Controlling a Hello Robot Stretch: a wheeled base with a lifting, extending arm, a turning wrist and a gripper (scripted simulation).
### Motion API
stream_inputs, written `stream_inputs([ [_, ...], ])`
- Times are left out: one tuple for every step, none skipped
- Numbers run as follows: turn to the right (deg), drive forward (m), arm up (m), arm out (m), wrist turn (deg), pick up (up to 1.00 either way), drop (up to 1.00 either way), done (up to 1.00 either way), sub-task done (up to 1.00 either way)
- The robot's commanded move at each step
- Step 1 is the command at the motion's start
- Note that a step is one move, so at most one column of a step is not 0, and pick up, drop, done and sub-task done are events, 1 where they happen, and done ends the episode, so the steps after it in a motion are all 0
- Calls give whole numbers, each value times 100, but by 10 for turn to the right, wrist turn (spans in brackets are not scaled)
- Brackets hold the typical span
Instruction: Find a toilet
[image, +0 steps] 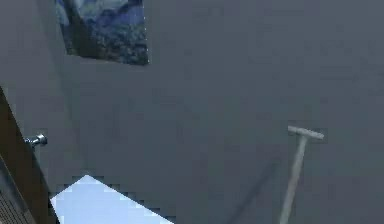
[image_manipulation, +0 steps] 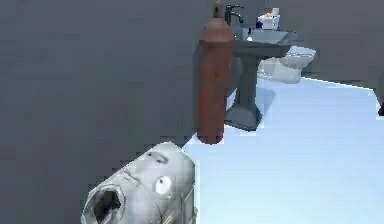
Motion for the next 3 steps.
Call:
stream_inputs([
  [-450,0,0,0,0,0,0,0,0],
  [-450,0,0,0,0,0,0,0,0],
  [-450,0,0,0,0,0,0,0,0],
])
